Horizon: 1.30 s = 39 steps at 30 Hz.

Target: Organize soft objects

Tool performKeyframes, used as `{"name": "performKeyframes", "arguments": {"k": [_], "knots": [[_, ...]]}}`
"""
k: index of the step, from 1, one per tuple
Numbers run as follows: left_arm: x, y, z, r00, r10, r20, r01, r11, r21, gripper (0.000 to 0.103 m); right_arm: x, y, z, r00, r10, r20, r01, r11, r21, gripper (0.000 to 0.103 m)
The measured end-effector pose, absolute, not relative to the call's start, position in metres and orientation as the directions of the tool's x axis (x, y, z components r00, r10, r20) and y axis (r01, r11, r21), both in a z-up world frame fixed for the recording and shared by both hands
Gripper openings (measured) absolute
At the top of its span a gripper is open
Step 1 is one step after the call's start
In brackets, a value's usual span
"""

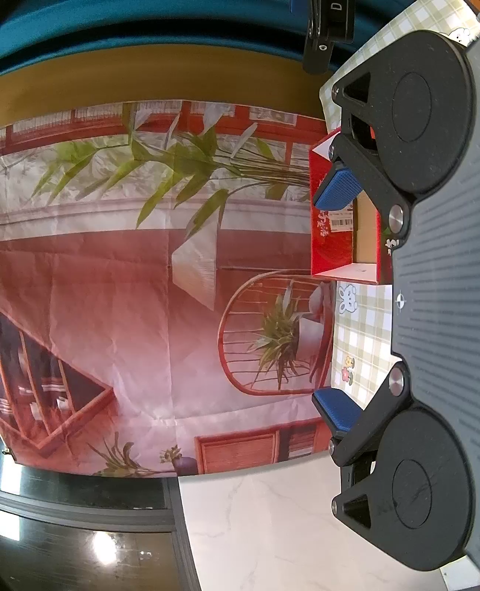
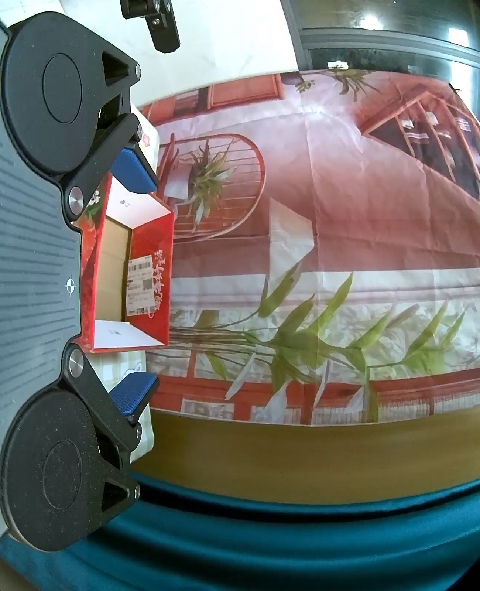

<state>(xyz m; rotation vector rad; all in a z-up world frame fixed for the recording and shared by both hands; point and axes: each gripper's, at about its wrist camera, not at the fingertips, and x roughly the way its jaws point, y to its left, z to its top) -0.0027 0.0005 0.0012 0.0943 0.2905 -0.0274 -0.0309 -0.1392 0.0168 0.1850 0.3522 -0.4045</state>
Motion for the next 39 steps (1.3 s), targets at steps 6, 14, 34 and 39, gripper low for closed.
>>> {"name": "performKeyframes", "arguments": {"k": [6, 14, 34, 39], "knots": [[-0.0044, 0.001, 0.0006, 0.961, -0.02, -0.275, 0.045, 0.995, 0.087, 0.103, -0.0314, -0.1379, 0.0177, 0.861, -0.351, -0.368, 0.413, 0.905, 0.104, 0.103], [-0.0066, 0.0022, 0.0007, 0.966, -0.031, -0.255, 0.051, 0.996, 0.069, 0.103, -0.0317, -0.1379, 0.0179, 0.861, -0.352, -0.368, 0.415, 0.904, 0.105, 0.103], [-0.0061, 0.0024, -0.0013, 0.964, -0.037, -0.264, 0.058, 0.996, 0.072, 0.103, -0.0339, -0.1387, 0.0191, 0.863, -0.352, -0.362, 0.415, 0.902, 0.114, 0.103], [-0.0064, 0.0026, -0.002, 0.962, -0.041, -0.269, 0.062, 0.996, 0.07, 0.103, -0.034, -0.1387, 0.0189, 0.863, -0.352, -0.362, 0.416, 0.902, 0.114, 0.103]]}}
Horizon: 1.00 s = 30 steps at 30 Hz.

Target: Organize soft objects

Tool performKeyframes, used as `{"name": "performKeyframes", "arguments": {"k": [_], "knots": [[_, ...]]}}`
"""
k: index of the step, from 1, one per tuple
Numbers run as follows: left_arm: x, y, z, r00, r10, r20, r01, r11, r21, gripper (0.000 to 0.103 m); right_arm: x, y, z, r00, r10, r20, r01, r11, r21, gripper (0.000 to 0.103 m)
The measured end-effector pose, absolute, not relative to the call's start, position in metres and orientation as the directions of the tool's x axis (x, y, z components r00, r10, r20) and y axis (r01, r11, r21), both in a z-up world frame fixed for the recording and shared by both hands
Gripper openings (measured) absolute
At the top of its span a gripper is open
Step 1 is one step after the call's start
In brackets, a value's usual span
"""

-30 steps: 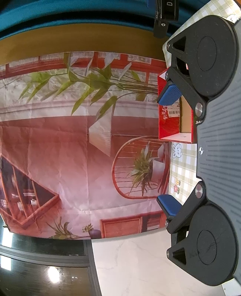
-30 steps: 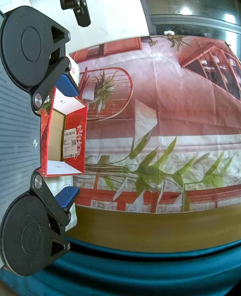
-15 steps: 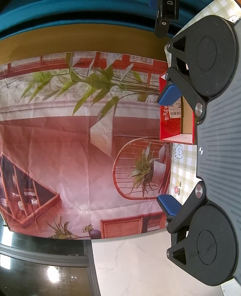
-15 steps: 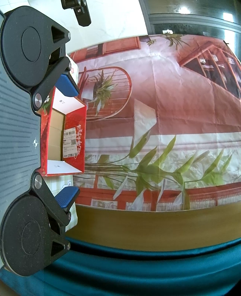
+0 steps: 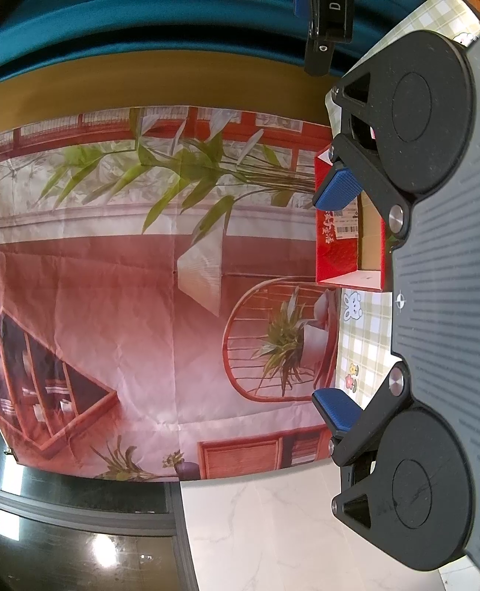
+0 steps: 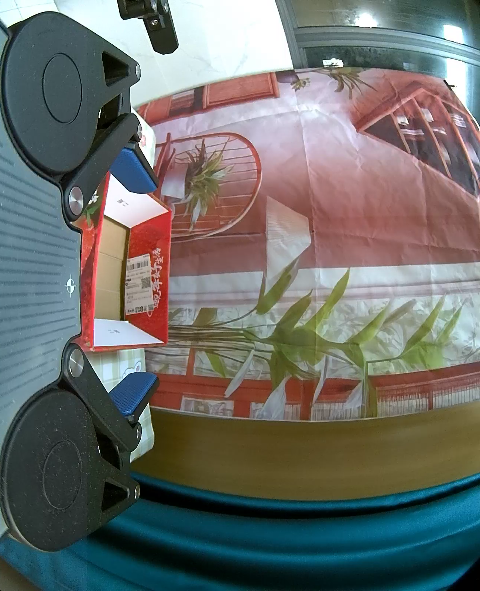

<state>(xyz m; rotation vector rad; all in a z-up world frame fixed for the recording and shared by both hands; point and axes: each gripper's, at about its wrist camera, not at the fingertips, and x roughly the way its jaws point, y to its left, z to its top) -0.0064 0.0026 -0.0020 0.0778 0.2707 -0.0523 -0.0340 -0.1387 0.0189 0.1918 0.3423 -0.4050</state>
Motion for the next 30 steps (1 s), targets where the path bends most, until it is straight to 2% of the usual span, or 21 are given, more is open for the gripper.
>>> {"name": "performKeyframes", "arguments": {"k": [21, 30], "knots": [[-0.01, 0.003, -0.005, 0.963, -0.062, -0.261, 0.079, 0.995, 0.057, 0.103, -0.038, -0.141, 0.022, 0.865, -0.344, -0.365, 0.412, 0.902, 0.126, 0.103], [-0.001, 0.004, -0.023, 0.966, -0.037, -0.255, 0.053, 0.997, 0.054, 0.103, -0.041, -0.154, 0.0, 0.895, -0.296, -0.333, 0.378, 0.901, 0.215, 0.103]]}}
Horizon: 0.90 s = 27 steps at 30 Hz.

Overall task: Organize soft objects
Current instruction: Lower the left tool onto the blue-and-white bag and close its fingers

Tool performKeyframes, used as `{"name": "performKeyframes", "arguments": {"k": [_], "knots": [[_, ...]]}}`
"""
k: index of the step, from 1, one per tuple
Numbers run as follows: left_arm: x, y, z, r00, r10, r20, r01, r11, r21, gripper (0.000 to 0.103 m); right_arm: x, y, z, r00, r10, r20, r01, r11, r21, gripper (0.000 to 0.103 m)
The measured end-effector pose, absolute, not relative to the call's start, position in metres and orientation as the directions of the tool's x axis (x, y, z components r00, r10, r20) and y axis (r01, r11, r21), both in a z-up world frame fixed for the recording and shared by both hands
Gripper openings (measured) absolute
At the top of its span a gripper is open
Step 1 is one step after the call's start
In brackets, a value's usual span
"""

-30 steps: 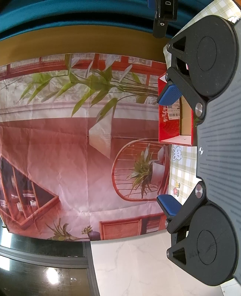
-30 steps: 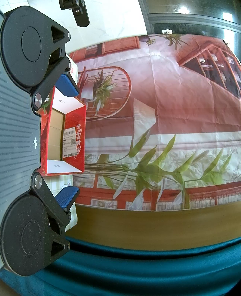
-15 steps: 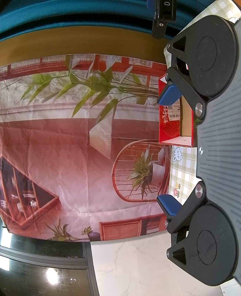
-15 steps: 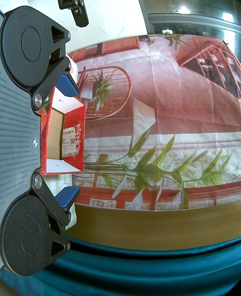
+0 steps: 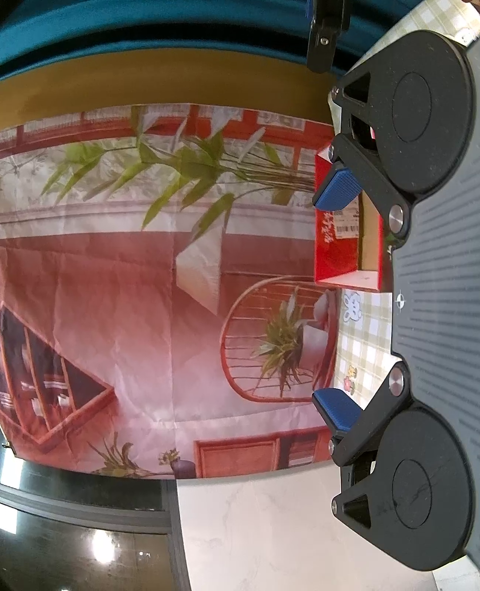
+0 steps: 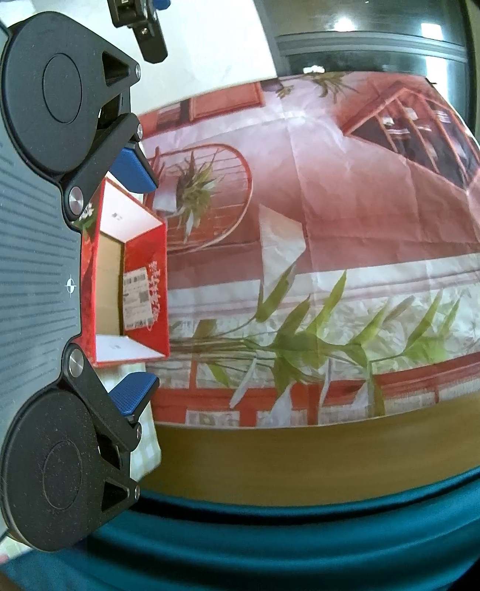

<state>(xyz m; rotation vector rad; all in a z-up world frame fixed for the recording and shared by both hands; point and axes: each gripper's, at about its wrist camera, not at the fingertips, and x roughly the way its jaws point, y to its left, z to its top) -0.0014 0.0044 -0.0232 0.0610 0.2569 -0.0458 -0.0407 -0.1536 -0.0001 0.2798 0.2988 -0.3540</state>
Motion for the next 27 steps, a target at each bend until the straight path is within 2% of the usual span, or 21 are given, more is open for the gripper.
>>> {"name": "performKeyframes", "arguments": {"k": [6, 10, 17, 23, 27], "knots": [[0.013, 0.001, -0.053, 0.954, -0.007, -0.301, 0.045, 0.992, 0.117, 0.103, -0.037, -0.159, -0.039, 0.899, -0.287, -0.332, 0.377, 0.892, 0.25, 0.103], [0.027, 0.006, -0.076, 0.922, -0.047, -0.384, 0.082, 0.994, 0.076, 0.103, -0.034, -0.157, -0.061, 0.895, -0.315, -0.315, 0.393, 0.891, 0.228, 0.103], [0.048, 0.007, -0.122, 0.856, -0.139, -0.497, 0.178, 0.984, 0.031, 0.103, -0.029, -0.154, -0.099, 0.867, -0.284, -0.41, 0.384, 0.905, 0.184, 0.103], [0.058, 0.007, -0.145, 0.829, -0.153, -0.537, 0.196, 0.98, 0.022, 0.102, -0.034, -0.151, -0.128, 0.842, -0.322, -0.433, 0.416, 0.898, 0.141, 0.103], [0.061, 0.011, -0.15, 0.818, -0.18, -0.546, 0.204, 0.979, -0.017, 0.099, -0.032, -0.154, -0.138, 0.85, -0.272, -0.45, 0.386, 0.904, 0.183, 0.103]]}}
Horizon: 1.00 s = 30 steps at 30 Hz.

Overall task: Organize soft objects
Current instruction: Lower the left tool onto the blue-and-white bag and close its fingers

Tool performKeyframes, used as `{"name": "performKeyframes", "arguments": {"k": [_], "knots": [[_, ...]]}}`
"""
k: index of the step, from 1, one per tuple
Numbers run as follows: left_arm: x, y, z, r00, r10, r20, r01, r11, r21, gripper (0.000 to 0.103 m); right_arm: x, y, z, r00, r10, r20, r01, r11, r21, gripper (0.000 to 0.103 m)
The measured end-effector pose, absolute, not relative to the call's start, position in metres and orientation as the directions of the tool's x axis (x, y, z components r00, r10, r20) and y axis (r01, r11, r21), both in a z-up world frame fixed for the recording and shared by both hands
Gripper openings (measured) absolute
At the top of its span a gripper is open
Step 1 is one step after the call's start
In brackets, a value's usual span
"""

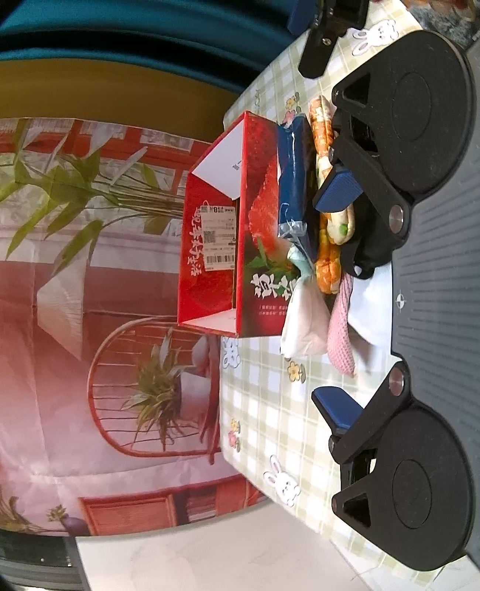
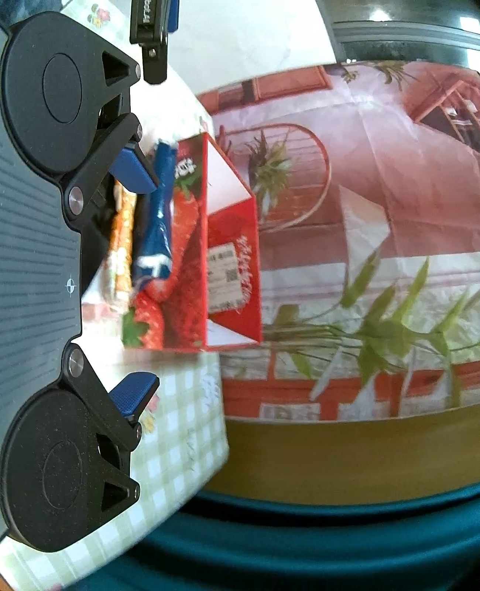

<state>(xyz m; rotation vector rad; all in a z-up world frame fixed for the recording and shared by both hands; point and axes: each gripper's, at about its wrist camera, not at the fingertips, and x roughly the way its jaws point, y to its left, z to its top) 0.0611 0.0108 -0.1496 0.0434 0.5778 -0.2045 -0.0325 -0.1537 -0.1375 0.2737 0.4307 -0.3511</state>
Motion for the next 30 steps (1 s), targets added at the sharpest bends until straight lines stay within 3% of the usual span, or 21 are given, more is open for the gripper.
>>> {"name": "performKeyframes", "arguments": {"k": [6, 9, 18, 22, 30], "knots": [[0.07, 0.007, -0.15, 0.802, -0.231, -0.551, 0.233, 0.97, -0.066, 0.087, -0.028, -0.158, -0.144, 0.854, -0.239, -0.463, 0.364, 0.909, 0.201, 0.102], [0.082, 0.001, -0.148, 0.777, -0.266, -0.571, 0.262, 0.961, -0.091, 0.08, -0.022, -0.161, -0.145, 0.857, -0.211, -0.471, 0.341, 0.916, 0.211, 0.095], [0.127, -0.008, -0.146, 0.724, -0.342, -0.599, 0.273, 0.94, -0.206, 0.078, 0.012, -0.179, -0.139, 0.872, -0.157, -0.463, 0.284, 0.933, 0.22, 0.09], [0.153, -0.013, -0.144, 0.71, -0.342, -0.616, 0.275, 0.939, -0.205, 0.068, 0.03, -0.195, -0.135, 0.875, -0.167, -0.454, 0.288, 0.934, 0.211, 0.089], [0.186, -0.018, -0.172, 0.591, -0.384, -0.71, 0.263, 0.923, -0.28, 0.063, 0.076, -0.219, -0.155, 0.831, -0.088, -0.549, 0.286, 0.914, 0.287, 0.085]]}}
